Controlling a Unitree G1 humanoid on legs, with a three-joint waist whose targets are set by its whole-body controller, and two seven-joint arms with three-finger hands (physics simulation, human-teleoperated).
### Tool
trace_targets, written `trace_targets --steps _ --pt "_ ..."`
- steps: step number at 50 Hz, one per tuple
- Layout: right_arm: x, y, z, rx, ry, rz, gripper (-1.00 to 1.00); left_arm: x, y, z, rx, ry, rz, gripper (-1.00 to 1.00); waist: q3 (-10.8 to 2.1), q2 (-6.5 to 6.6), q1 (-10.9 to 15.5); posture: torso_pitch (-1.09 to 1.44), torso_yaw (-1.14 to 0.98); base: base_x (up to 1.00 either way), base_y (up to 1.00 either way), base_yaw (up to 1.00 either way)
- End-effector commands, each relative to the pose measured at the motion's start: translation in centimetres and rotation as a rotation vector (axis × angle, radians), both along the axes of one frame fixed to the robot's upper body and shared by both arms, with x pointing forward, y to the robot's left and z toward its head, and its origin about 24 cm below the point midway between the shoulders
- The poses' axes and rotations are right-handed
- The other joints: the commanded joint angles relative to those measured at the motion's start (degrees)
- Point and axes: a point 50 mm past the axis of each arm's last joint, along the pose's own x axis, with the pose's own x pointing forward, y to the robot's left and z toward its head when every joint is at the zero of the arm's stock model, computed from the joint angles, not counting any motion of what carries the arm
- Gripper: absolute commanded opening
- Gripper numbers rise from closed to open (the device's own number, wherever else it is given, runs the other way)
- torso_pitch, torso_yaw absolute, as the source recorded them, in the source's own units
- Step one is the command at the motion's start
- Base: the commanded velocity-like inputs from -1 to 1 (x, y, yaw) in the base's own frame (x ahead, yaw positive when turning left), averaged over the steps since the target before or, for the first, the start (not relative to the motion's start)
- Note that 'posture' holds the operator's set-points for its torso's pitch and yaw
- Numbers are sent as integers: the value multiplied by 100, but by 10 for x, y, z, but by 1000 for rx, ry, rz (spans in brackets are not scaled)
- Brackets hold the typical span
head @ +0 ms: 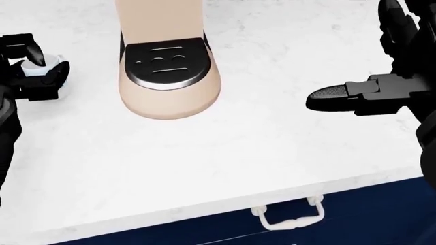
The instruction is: Pick the mug from under the coffee machine dispenser and place it on the counter.
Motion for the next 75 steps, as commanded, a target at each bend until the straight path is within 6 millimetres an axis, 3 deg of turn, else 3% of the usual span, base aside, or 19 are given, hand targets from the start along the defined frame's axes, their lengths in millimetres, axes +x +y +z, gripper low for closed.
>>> trace_targets --steps 1,2,3,4,8,10,13,28,36,45,48,66,75 --pt "-5 0 16 -14 -85 -3 100 5 -2 31 20 -114 -16 -93 -162 17 -4 0 0 0 0 0" --pt "-5 0 15 -14 -85 -3 100 5 -2 31 20 -115 -17 -79 -163 17 -4 0 0 0 0 0" --pt "-5 0 15 -15 -85 -3 100 5 -2 31 19 -112 -21 -38 -164 17 -3 0 0 0 0 0" --pt "-5 0 15 -15 -85 -3 100 5 -2 31 18 -112 -22 -21 -163 16 -2 0 0 0 0 0" --pt "-5 0 15 -16 -85 -3 100 5 -2 31 15 -110 -25 3 -164 16 0 0 0 0 0 0" --pt "-5 0 15 -16 -85 -3 100 5 -2 31 14 -111 -25 28 -164 17 0 0 0 0 0 0" --pt "-5 0 15 -16 -85 -3 100 5 -2 31 14 -111 -25 35 -164 18 -1 0 0 0 0 0" --pt "-4 0 19 -20 -89 -4 100 5 -3 32 -1 -117 -45 32 -163 17 -2 0 0 0 0 0" --pt "-4 0 18 -22 -88 -5 100 4 1 38 2 -137 -63 51 -164 17 -2 0 0 0 0 0" --pt "-5 0 17 -25 -88 -5 100 2 3 34 3 -128 -72 100 -167 25 0 0 0 0 0 0" --pt "-6 0 18 -25 -89 -5 100 3 2 35 -2 -127 -85 100 -165 22 1 0 0 0 0 0" --pt "-6 0 20 -27 -91 -6 100 -1 2 80 10 -214 -142 100 -138 28 0 0 0 0 0 0" --pt "-5 0 23 -30 -97 -6 100 -28 -1 125 49 -286 -186 100 -90 45 -28 0 0 0 0 0"
